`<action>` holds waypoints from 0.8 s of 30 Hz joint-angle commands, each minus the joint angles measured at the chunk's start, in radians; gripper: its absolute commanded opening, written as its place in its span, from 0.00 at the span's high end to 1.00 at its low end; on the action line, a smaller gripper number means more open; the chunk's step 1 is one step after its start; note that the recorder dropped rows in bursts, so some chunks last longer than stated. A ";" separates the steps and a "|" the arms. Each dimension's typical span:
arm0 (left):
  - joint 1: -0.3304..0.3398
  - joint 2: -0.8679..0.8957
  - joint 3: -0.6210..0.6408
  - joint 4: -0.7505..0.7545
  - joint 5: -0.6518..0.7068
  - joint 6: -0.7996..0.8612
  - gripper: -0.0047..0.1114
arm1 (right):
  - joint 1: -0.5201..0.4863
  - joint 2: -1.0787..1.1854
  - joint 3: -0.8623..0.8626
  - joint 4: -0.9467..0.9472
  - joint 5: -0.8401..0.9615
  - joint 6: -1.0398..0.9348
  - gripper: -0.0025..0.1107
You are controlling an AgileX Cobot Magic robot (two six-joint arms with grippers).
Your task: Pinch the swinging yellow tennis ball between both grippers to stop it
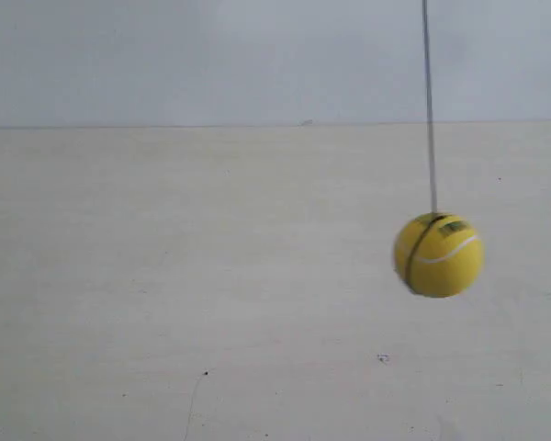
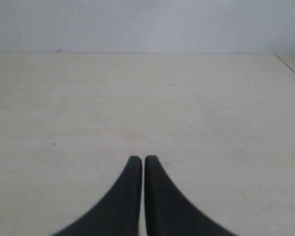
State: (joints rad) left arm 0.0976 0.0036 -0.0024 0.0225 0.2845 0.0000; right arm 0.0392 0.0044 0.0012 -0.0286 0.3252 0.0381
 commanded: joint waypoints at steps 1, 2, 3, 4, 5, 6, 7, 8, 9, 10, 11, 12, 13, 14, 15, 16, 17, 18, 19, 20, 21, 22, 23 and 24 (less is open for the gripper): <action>0.002 -0.004 0.002 0.048 -0.118 0.009 0.92 | 0.002 -0.004 -0.001 -0.007 -0.112 -0.010 0.98; 0.002 -0.004 0.002 0.040 -0.169 0.009 0.92 | 0.002 -0.004 -0.001 -0.007 -0.159 -0.010 0.98; 0.002 -0.004 0.002 0.038 -0.204 0.009 0.92 | 0.002 -0.004 -0.001 -0.007 -0.210 -0.010 0.98; 0.002 -0.004 0.002 0.038 -0.242 0.000 0.92 | 0.002 -0.004 -0.001 -0.007 -0.250 -0.010 0.98; 0.002 -0.004 0.002 0.038 -0.274 -0.030 0.92 | 0.002 -0.004 -0.001 -0.007 -0.298 -0.010 0.98; 0.002 -0.004 0.002 0.038 -0.293 -0.068 0.92 | 0.002 -0.004 -0.001 -0.007 -0.353 -0.010 0.98; 0.002 -0.004 0.002 0.038 -0.315 -0.129 0.92 | 0.002 -0.004 -0.001 -0.007 -0.402 -0.008 0.98; 0.002 -0.004 0.002 0.038 -0.341 -0.190 0.92 | 0.002 -0.004 -0.001 -0.007 -0.479 0.010 0.98; 0.002 -0.004 0.002 0.038 -0.371 -0.241 0.92 | 0.002 -0.004 -0.001 -0.007 -0.527 0.041 0.98; 0.002 -0.004 0.002 0.038 -0.431 -0.274 0.92 | 0.002 -0.004 -0.001 -0.007 -0.581 0.071 0.98; 0.002 -0.004 0.002 0.038 -0.515 -0.311 0.92 | 0.002 -0.004 -0.001 -0.007 -0.635 0.123 0.98; 0.002 -0.004 0.002 0.038 -0.609 -0.365 0.92 | 0.002 -0.004 -0.001 -0.007 -0.695 0.171 0.98; 0.002 -0.004 0.002 0.038 -0.694 -0.432 0.92 | 0.002 -0.004 -0.001 -0.007 -0.756 0.243 0.98; 0.002 -0.004 0.002 0.047 -0.749 -0.492 0.92 | 0.002 -0.004 -0.001 -0.007 -0.802 0.328 0.98; 0.002 -0.004 0.002 0.061 -0.795 -0.585 0.92 | 0.002 -0.004 -0.001 -0.007 -0.825 0.392 0.98; 0.002 -0.004 0.002 0.084 -0.828 -0.686 0.92 | 0.002 -0.004 -0.001 -0.007 -0.847 0.465 0.98; 0.002 -0.004 0.002 0.100 -0.835 -0.747 0.92 | 0.002 -0.004 -0.001 -0.007 -0.852 0.530 0.98; 0.002 -0.004 0.002 0.162 -0.837 -0.803 0.92 | 0.002 -0.004 -0.003 -0.013 -0.852 0.558 0.98; 0.002 -0.004 -0.010 0.266 -0.842 -0.854 0.92 | 0.002 -0.004 -0.021 -0.038 -0.839 0.570 0.98; 0.002 -0.004 -0.026 0.359 -0.844 -0.914 0.92 | 0.002 -0.004 -0.042 -0.074 -0.830 0.570 0.98; 0.002 -0.002 -0.051 0.483 -0.844 -1.012 0.92 | 0.002 -0.004 -0.061 -0.112 -0.820 0.573 0.98; 0.002 0.017 -0.081 0.618 -0.844 -1.131 0.92 | 0.002 -0.004 -0.086 -0.174 -0.807 0.595 0.98; 0.002 0.037 -0.106 0.724 -0.844 -1.229 0.92 | 0.002 0.002 -0.113 -0.238 -0.786 0.632 0.98; 0.002 0.067 -0.140 0.848 -0.851 -1.346 0.92 | 0.002 0.018 -0.141 -0.304 -0.757 0.688 0.98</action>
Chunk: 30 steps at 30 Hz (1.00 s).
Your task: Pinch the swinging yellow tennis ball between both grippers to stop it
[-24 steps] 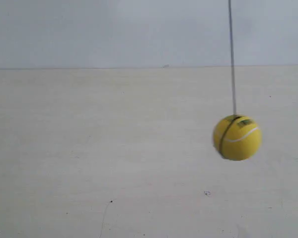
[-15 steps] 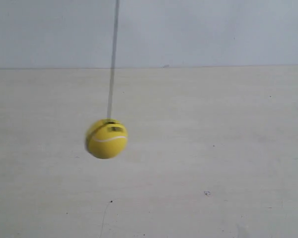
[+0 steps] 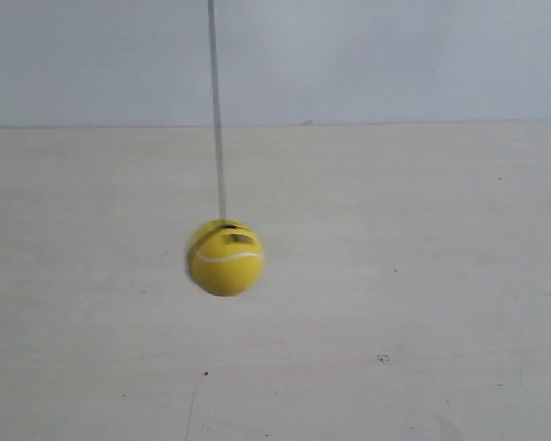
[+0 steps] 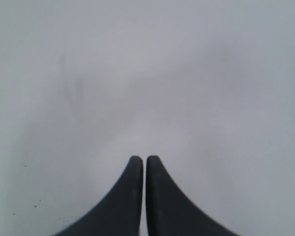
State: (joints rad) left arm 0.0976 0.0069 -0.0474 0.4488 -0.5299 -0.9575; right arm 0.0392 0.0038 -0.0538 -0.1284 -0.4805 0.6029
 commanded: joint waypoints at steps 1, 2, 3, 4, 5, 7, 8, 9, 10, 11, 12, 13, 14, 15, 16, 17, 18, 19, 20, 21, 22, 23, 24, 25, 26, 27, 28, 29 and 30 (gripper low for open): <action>0.002 0.100 -0.129 0.531 -0.056 -0.480 0.92 | 0.002 0.034 -0.108 -0.256 0.071 0.176 0.98; 0.002 0.140 -0.161 0.617 -0.082 -0.525 0.92 | 0.002 0.055 -0.134 -0.321 0.095 0.240 0.98; 0.002 0.183 -0.192 0.683 -0.133 -0.553 0.92 | 0.002 0.080 -0.158 -0.391 0.112 0.305 0.98; 0.002 0.229 -0.219 0.731 -0.196 -0.562 0.92 | 0.002 0.106 -0.176 -0.468 0.112 0.357 0.98; 0.002 0.267 -0.240 0.760 -0.251 -0.562 0.92 | 0.002 0.134 -0.194 -0.543 0.108 0.418 0.98; 0.002 0.359 -0.284 0.824 -0.379 -0.562 0.92 | 0.002 0.195 -0.227 -0.722 0.080 0.555 0.98; 0.002 0.395 -0.300 0.848 -0.427 -0.562 0.92 | 0.002 0.222 -0.239 -0.793 0.063 0.620 0.98; 0.002 0.440 -0.317 0.879 -0.459 -0.562 0.92 | 0.002 0.257 -0.253 -0.875 0.035 0.682 0.98; 0.002 0.482 -0.329 0.906 -0.476 -0.562 0.92 | 0.002 0.286 -0.263 -0.932 0.003 0.721 0.98; 0.002 0.523 -0.336 0.925 -0.476 -0.562 0.92 | 0.002 0.326 -0.277 -0.997 -0.029 0.764 0.98; 0.002 0.562 -0.338 0.939 -0.473 -0.558 0.92 | 0.002 0.366 -0.291 -1.052 -0.062 0.802 0.98; 0.002 0.601 -0.338 0.952 -0.462 -0.546 0.92 | 0.002 0.407 -0.304 -1.090 -0.087 0.828 0.98; 0.002 0.640 -0.338 0.966 -0.460 -0.528 0.92 | 0.002 0.448 -0.318 -1.136 -0.130 0.852 0.98; 0.002 0.672 -0.338 0.973 -0.462 -0.521 0.92 | 0.002 0.489 -0.328 -1.159 -0.160 0.859 0.98; -0.002 0.711 -0.338 0.973 -0.469 -0.521 0.92 | 0.002 0.519 -0.332 -1.177 -0.196 0.861 0.98; -0.006 0.747 -0.338 0.968 -0.482 -0.514 0.92 | 0.002 0.557 -0.338 -1.184 -0.244 0.861 0.98; -0.006 0.776 -0.338 0.964 -0.500 -0.502 0.92 | 0.002 0.594 -0.341 -1.184 -0.294 0.852 0.98; -0.006 0.809 -0.338 0.962 -0.517 -0.488 0.92 | 0.002 0.623 -0.343 -1.184 -0.350 0.841 0.98; -0.006 0.839 -0.338 0.962 -0.532 -0.471 0.92 | 0.002 0.666 -0.343 -1.186 -0.404 0.822 0.98; -0.006 0.869 -0.338 0.962 -0.543 -0.460 0.92 | 0.002 0.694 -0.343 -1.192 -0.452 0.815 0.98; -0.010 0.897 -0.338 0.962 -0.552 -0.454 0.92 | 0.002 0.720 -0.343 -1.197 -0.486 0.808 0.98; -0.022 0.923 -0.338 0.962 -0.552 -0.438 0.92 | 0.002 0.762 -0.343 -1.213 -0.527 0.803 0.98; -0.035 0.942 -0.338 0.962 -0.550 -0.417 0.92 | 0.002 0.789 -0.343 -1.221 -0.550 0.800 0.98; -0.057 0.964 -0.336 0.962 -0.540 -0.385 0.92 | 0.002 0.820 -0.343 -1.229 -0.573 0.794 0.98; -0.082 0.983 -0.333 0.966 -0.526 -0.351 0.92 | 0.004 0.853 -0.343 -1.230 -0.603 0.782 0.98; -0.111 0.998 -0.331 0.966 -0.511 -0.323 0.92 | 0.009 0.884 -0.343 -1.230 -0.632 0.764 0.98; -0.140 1.013 -0.331 0.966 -0.485 -0.303 0.92 | 0.019 0.913 -0.343 -1.224 -0.659 0.738 0.98; -0.169 1.026 -0.331 0.968 -0.446 -0.284 0.92 | 0.029 0.935 -0.343 -1.222 -0.680 0.721 0.98; -0.190 1.034 -0.331 0.968 -0.419 -0.270 0.92 | 0.046 0.959 -0.343 -1.222 -0.686 0.703 0.98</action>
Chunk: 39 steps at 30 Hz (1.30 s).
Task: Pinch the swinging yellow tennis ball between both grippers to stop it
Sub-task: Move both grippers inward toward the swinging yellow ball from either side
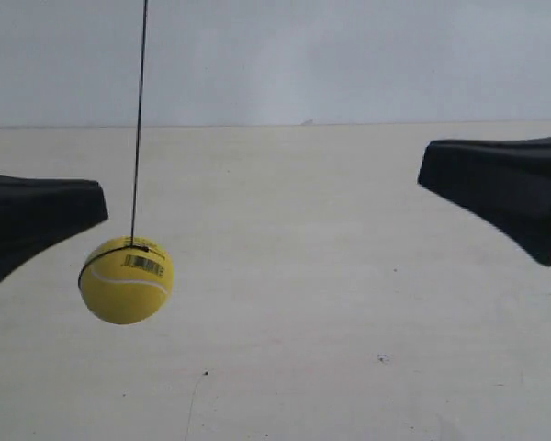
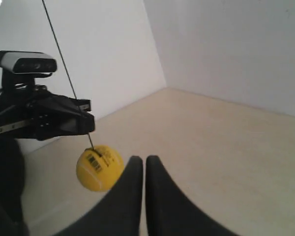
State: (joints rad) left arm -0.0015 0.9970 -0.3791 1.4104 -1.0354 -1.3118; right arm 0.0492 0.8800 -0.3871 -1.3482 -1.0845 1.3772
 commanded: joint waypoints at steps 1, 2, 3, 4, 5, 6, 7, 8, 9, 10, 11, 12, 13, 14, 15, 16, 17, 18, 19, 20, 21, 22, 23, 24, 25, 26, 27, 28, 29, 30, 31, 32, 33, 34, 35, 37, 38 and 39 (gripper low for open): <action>-0.119 0.055 0.001 0.006 0.125 0.106 0.92 | 0.056 0.103 -0.010 -0.002 -0.076 -0.087 0.98; -0.136 0.062 0.001 0.002 0.148 0.115 0.92 | 0.074 0.118 -0.010 -0.002 -0.064 -0.099 0.98; -0.154 0.069 0.001 -0.008 0.175 0.126 0.92 | 0.097 0.135 -0.010 -0.002 -0.043 -0.115 0.98; -0.169 0.079 0.001 -0.014 0.196 0.140 0.92 | 0.121 0.150 -0.010 -0.002 -0.016 -0.137 0.98; -0.180 0.086 0.001 -0.021 0.209 0.153 0.92 | 0.146 0.164 -0.010 -0.005 0.015 -0.156 0.98; -0.189 0.095 0.001 -0.027 0.222 0.165 0.92 | 0.166 0.178 -0.010 -0.005 0.042 -0.163 0.98; -0.203 0.108 0.001 -0.040 0.230 0.181 0.92 | 0.193 0.191 -0.010 -0.005 0.076 -0.171 0.98; -0.210 0.118 0.001 -0.050 0.232 0.196 0.92 | 0.217 0.203 -0.010 -0.005 0.105 -0.189 0.98; -0.216 0.130 0.001 -0.061 0.232 0.218 0.92 | 0.245 0.215 -0.010 -0.002 0.132 -0.206 0.98; -0.221 0.145 0.001 -0.072 0.234 0.244 0.92 | 0.263 0.226 -0.010 0.003 0.160 -0.218 0.98; -0.221 0.158 0.001 -0.080 0.229 0.258 0.92 | 0.282 0.233 -0.010 0.008 0.186 -0.233 0.98; -0.221 0.175 0.001 -0.095 0.229 0.273 0.92 | 0.297 0.241 -0.010 0.019 0.212 -0.248 0.98; -0.221 0.193 0.001 -0.108 0.226 0.285 0.92 | 0.308 0.247 -0.010 0.030 0.236 -0.260 0.98; -0.221 0.213 0.001 -0.118 0.219 0.297 0.92 | 0.322 0.249 -0.010 0.046 0.264 -0.271 0.98; -0.221 0.232 0.001 -0.126 0.208 0.315 0.92 | 0.324 0.250 -0.010 0.059 0.295 -0.287 0.98; -0.221 0.252 0.001 -0.136 0.190 0.337 0.92 | 0.324 0.250 -0.010 0.070 0.310 -0.294 0.98; -0.221 0.268 0.001 -0.140 0.173 0.352 0.92 | 0.324 0.250 -0.010 0.095 0.315 -0.299 0.98; -0.221 0.288 0.001 -0.148 0.157 0.373 0.92 | 0.324 0.250 -0.010 0.108 0.315 -0.310 0.98; -0.221 0.306 0.001 -0.160 0.142 0.395 0.92 | 0.324 0.250 -0.010 0.109 0.311 -0.320 0.98; -0.221 0.320 0.001 -0.170 0.127 0.413 0.92 | 0.324 0.250 -0.010 0.112 0.303 -0.326 0.98; -0.221 0.337 0.001 -0.187 0.116 0.434 0.92 | 0.324 0.250 -0.010 0.120 0.302 -0.331 0.98; -0.221 0.351 0.001 -0.207 0.108 0.454 0.92 | 0.324 0.250 -0.010 0.129 0.305 -0.338 0.98; -0.221 0.364 0.001 -0.224 0.096 0.483 0.92 | 0.324 0.250 -0.010 0.137 0.306 -0.345 0.98; -0.221 0.374 0.001 -0.239 0.087 0.498 0.92 | 0.324 0.250 -0.010 0.141 0.308 -0.350 0.98; -0.221 0.382 0.001 -0.249 0.082 0.513 0.92 | 0.324 0.250 -0.010 0.144 0.308 -0.356 0.98; -0.221 0.392 0.001 -0.257 0.068 0.537 0.92 | 0.324 0.250 -0.010 0.146 0.308 -0.359 0.98; -0.221 0.396 0.001 -0.264 0.063 0.552 0.92 | 0.324 0.250 -0.010 0.146 0.308 -0.359 0.98; -0.221 0.402 0.001 -0.273 0.061 0.565 0.92 | 0.324 0.250 -0.010 0.146 0.308 -0.359 0.98; -0.221 0.405 0.001 -0.285 0.061 0.577 0.92 | 0.324 0.250 -0.010 0.146 0.308 -0.359 0.98; -0.221 0.409 0.001 -0.294 0.061 0.589 0.92 | 0.324 0.250 -0.010 0.146 0.308 -0.359 0.98; -0.221 0.410 0.001 -0.301 0.061 0.599 0.92 | 0.324 0.250 -0.010 0.146 0.308 -0.359 0.98; -0.221 0.415 0.001 -0.303 0.059 0.599 0.92 | 0.324 0.250 -0.010 0.146 0.308 -0.359 0.98; -0.221 0.417 0.001 -0.305 0.059 0.604 0.92 | 0.324 0.250 -0.010 0.146 0.308 -0.359 0.98; -0.221 0.422 0.001 -0.305 0.059 0.603 0.92 | 0.324 0.250 -0.010 0.146 0.308 -0.359 0.98; -0.221 0.426 0.001 -0.305 0.059 0.603 0.92 | 0.324 0.250 -0.010 0.146 0.308 -0.359 0.98; -0.221 0.435 0.001 -0.305 0.054 0.603 0.92 | 0.324 0.250 -0.010 0.146 0.306 -0.358 0.98; -0.221 0.437 0.001 -0.305 0.054 0.603 0.92 | 0.324 0.250 -0.010 0.146 0.306 -0.358 0.98; -0.221 0.437 0.001 -0.305 0.054 0.603 0.92 | 0.324 0.250 -0.010 0.146 0.306 -0.358 0.98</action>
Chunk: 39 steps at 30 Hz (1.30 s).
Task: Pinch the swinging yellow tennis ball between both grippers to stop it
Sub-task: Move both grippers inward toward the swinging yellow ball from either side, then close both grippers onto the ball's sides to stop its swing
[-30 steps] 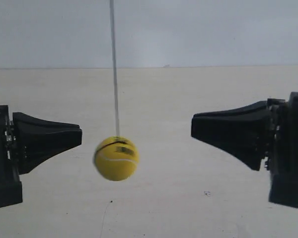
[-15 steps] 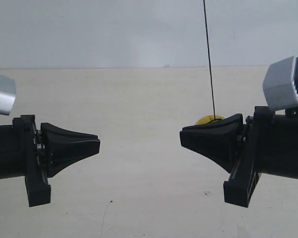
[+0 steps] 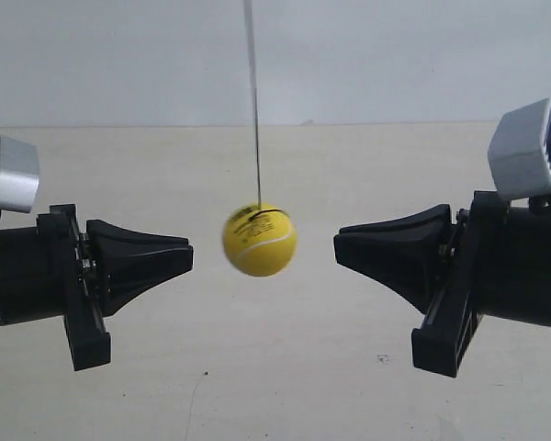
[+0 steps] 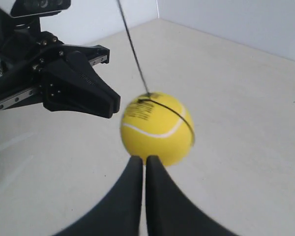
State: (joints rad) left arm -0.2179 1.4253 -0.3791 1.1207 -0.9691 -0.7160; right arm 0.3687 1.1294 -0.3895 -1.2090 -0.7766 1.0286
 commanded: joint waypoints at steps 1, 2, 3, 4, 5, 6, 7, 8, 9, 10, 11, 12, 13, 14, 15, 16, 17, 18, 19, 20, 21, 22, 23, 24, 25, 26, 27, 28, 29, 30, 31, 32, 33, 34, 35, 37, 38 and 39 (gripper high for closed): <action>-0.004 0.009 0.001 -0.015 -0.018 0.010 0.92 | 0.004 0.001 -0.008 0.007 -0.002 -0.010 0.98; -0.004 0.009 0.001 -0.015 -0.028 0.016 0.92 | 0.004 0.001 -0.008 0.007 -0.002 -0.010 0.98; -0.004 0.009 0.001 -0.015 -0.038 0.015 0.92 | 0.004 0.001 -0.008 0.007 -0.002 -0.010 0.98; -0.004 0.009 0.001 -0.015 -0.048 0.015 0.92 | 0.004 0.001 -0.008 0.007 0.000 -0.010 0.98; -0.004 0.009 0.001 -0.015 -0.053 0.018 0.92 | 0.004 0.001 -0.008 0.007 0.007 -0.010 0.98; -0.004 0.009 0.001 -0.015 -0.055 0.018 0.92 | 0.004 0.001 -0.008 0.007 0.014 -0.010 0.98; -0.004 0.009 0.001 -0.015 -0.055 0.018 0.92 | 0.004 0.001 -0.008 0.007 0.026 -0.010 0.98; -0.004 0.009 0.001 -0.015 -0.053 0.018 0.92 | 0.004 0.001 -0.008 0.007 0.036 -0.010 0.98; -0.004 0.009 0.001 -0.015 -0.051 0.018 0.92 | 0.004 0.001 -0.008 0.009 0.054 -0.010 0.98; -0.004 0.009 0.001 -0.015 -0.051 0.018 0.92 | 0.004 0.001 -0.008 0.015 0.060 -0.010 0.98; -0.004 0.009 0.001 -0.014 -0.051 0.018 0.92 | 0.004 0.001 -0.008 0.019 0.065 -0.010 0.98; -0.004 0.009 0.001 -0.014 -0.051 0.018 0.92 | 0.004 0.001 -0.008 0.022 0.068 -0.010 0.98; -0.004 0.009 0.001 -0.014 -0.051 0.018 0.92 | 0.004 0.001 -0.008 0.022 0.070 -0.010 0.98; -0.004 0.009 0.001 -0.010 -0.051 0.018 0.92 | 0.004 0.001 -0.008 0.022 0.070 -0.010 0.98; -0.004 0.009 0.001 -0.010 -0.051 0.018 0.92 | 0.004 0.001 -0.008 0.022 0.070 -0.010 0.98; -0.004 0.009 0.001 -0.010 -0.051 0.019 0.92 | 0.004 0.001 -0.008 0.022 0.070 -0.010 0.98; -0.004 0.009 0.001 -0.010 -0.051 0.024 0.92 | 0.004 0.001 -0.008 0.022 0.070 -0.010 0.98; -0.004 0.009 0.001 -0.010 -0.051 0.029 0.92 | 0.004 0.001 -0.008 0.022 0.070 -0.010 0.98; -0.004 0.009 0.001 -0.010 -0.051 0.029 0.92 | 0.004 0.001 -0.008 0.022 0.070 -0.010 0.98; -0.004 0.009 0.001 -0.012 -0.051 0.031 0.92 | 0.004 0.001 -0.008 0.022 0.070 0.001 0.98; -0.004 0.009 0.001 -0.012 -0.051 0.031 0.92 | 0.004 0.001 -0.008 0.022 0.070 0.002 0.98; -0.004 0.009 0.001 -0.012 -0.051 0.033 0.92 | 0.004 0.001 -0.008 0.022 0.068 0.004 0.98; -0.004 0.012 0.001 -0.012 -0.051 0.033 0.92 | 0.004 0.001 -0.008 0.022 0.062 0.007 0.98; -0.004 0.013 0.001 -0.008 -0.056 0.033 0.92 | 0.004 0.001 -0.008 0.022 0.054 0.011 0.98; -0.007 0.013 0.001 -0.003 -0.055 0.033 0.92 | 0.004 0.001 -0.008 0.022 0.047 0.012 0.98; -0.017 0.013 0.001 -0.003 -0.050 0.033 0.92 | 0.004 0.001 -0.008 0.020 0.047 0.012 0.98; -0.028 0.013 0.001 -0.003 -0.051 0.036 0.92 | 0.004 0.001 -0.008 0.020 0.047 0.014 0.98; -0.043 0.013 0.001 -0.003 -0.053 0.046 0.92 | 0.004 0.001 -0.006 0.018 0.047 0.016 0.98; -0.065 0.013 0.001 -0.011 -0.051 0.065 0.92 | 0.004 0.001 -0.006 0.011 0.047 0.029 0.98; -0.091 0.013 0.001 -0.026 -0.046 0.086 0.92 | 0.004 0.001 -0.006 -0.002 0.047 0.041 0.98; -0.103 0.013 0.001 -0.034 -0.040 0.089 0.92 | 0.004 0.001 -0.006 -0.004 0.047 0.043 0.98; -0.118 0.013 0.001 -0.041 -0.023 0.099 0.92 | 0.004 0.001 -0.006 -0.008 0.045 0.045 0.98; -0.121 0.013 0.001 -0.041 -0.021 0.107 0.92 | 0.004 0.001 -0.006 -0.008 0.042 0.045 0.98; -0.121 0.013 0.001 -0.041 -0.021 0.107 0.92 | 0.004 0.001 -0.006 -0.008 0.042 0.045 0.98; -0.121 0.013 0.001 -0.041 -0.021 0.107 0.92 | 0.004 0.001 -0.006 -0.008 0.042 0.045 0.98; -0.121 0.013 0.001 -0.041 -0.021 0.107 0.92 | 0.004 0.001 -0.006 -0.008 0.042 0.045 0.98; -0.121 0.013 0.001 -0.041 -0.021 0.107 0.92 | 0.004 0.001 -0.006 -0.008 0.041 0.045 0.98; -0.121 0.013 0.001 -0.041 -0.021 0.107 0.92 | 0.004 0.001 -0.006 -0.008 0.041 0.047 0.98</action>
State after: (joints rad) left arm -0.3321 1.4318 -0.3791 1.0931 -0.9954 -0.6151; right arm 0.3703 1.1294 -0.3895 -1.2106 -0.7254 1.0732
